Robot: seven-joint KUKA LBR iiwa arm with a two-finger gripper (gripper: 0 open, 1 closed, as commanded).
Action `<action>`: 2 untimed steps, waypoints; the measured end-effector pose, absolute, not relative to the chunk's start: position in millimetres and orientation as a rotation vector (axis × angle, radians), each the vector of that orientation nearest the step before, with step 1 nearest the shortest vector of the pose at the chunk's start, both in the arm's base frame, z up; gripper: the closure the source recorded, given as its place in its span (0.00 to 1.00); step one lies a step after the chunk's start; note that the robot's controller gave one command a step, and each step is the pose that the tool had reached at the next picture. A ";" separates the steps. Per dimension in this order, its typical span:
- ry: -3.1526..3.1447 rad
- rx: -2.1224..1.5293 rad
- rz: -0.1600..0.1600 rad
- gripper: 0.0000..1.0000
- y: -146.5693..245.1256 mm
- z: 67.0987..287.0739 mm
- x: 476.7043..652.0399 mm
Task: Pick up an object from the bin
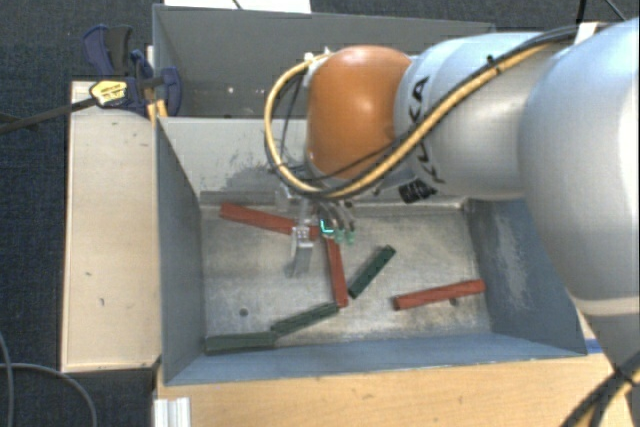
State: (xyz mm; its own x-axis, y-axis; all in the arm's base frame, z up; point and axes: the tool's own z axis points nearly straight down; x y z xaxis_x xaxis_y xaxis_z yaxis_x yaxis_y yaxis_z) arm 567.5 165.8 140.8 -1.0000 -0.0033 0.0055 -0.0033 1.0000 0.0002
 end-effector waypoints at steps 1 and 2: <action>-3.137 -0.053 0.003 0.00 127.1 65.9 584.1; -3.140 -0.060 -0.001 0.00 127.3 66.5 584.6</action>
Offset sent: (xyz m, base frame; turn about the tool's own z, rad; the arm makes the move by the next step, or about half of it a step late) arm 0.0169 -0.0358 -0.0708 0.0322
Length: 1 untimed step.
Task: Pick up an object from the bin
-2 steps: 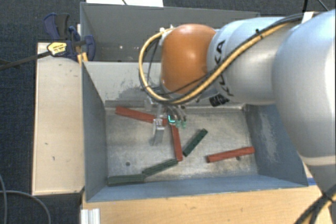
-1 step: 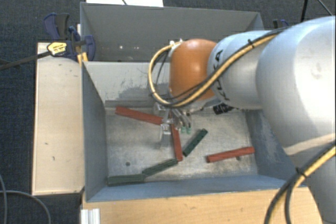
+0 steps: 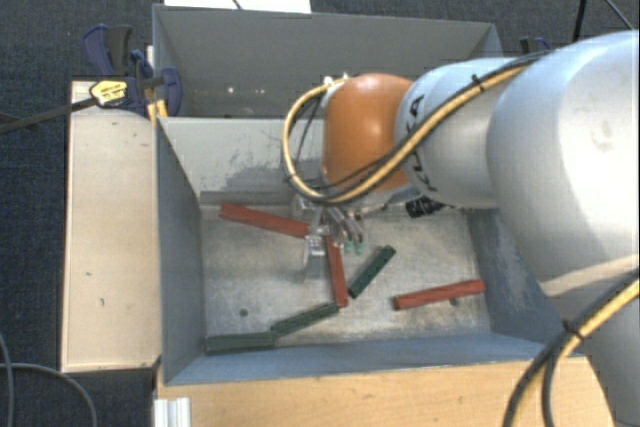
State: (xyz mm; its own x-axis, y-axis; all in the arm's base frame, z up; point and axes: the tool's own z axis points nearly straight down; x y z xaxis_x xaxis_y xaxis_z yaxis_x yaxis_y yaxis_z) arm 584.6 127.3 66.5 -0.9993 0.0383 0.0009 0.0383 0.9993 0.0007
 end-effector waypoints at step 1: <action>-3.141 -0.071 -0.002 0.00 127.3 67.1 585.2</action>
Offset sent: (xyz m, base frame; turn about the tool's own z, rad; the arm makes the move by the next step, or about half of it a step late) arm 0.0000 0.0000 0.0000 0.0000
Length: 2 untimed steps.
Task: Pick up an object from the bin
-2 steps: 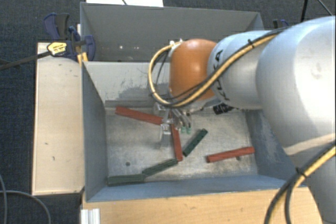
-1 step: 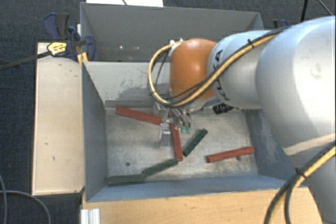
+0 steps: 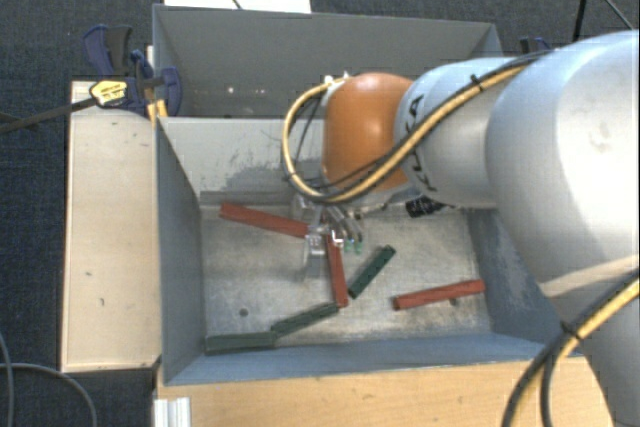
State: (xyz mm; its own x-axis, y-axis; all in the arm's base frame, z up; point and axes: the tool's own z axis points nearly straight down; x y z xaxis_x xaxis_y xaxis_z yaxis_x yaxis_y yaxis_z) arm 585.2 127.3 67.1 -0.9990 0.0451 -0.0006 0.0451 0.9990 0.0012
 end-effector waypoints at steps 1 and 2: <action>3.138 0.080 0.003 0.00 127.4 67.8 585.9; 3.136 0.090 0.004 0.00 127.4 68.4 586.8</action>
Offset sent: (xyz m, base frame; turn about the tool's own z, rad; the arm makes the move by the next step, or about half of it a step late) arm 0.0000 0.0000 0.0000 0.0000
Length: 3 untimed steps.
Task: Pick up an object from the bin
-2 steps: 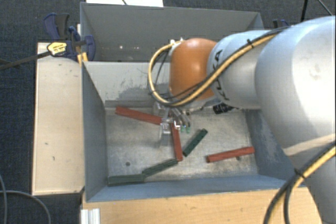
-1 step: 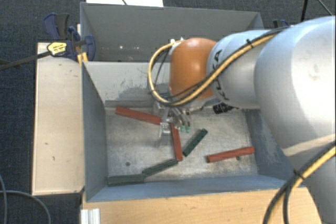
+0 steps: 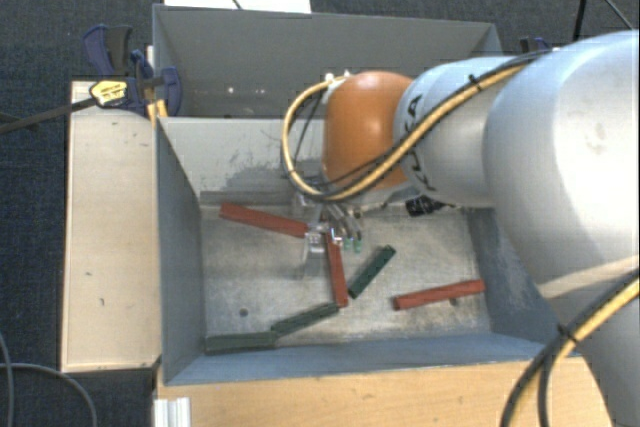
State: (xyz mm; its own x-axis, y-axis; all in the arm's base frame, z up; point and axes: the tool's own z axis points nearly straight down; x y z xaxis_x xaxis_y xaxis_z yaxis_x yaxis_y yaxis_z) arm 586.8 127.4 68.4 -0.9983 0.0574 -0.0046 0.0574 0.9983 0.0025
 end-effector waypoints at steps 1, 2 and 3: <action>3.135 0.093 0.004 1.00 127.7 69.1 587.2; 3.135 0.098 0.004 1.00 127.8 80.4 588.3; 3.133 0.102 0.004 1.00 127.8 87.4 589.6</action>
Offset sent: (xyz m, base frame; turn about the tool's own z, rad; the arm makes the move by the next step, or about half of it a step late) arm 0.0000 0.0000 0.0000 0.0000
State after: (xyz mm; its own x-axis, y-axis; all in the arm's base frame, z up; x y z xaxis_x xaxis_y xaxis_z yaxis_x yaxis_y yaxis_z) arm 589.6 127.8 87.4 -0.9979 0.0648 -0.0065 0.0648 0.9979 0.0029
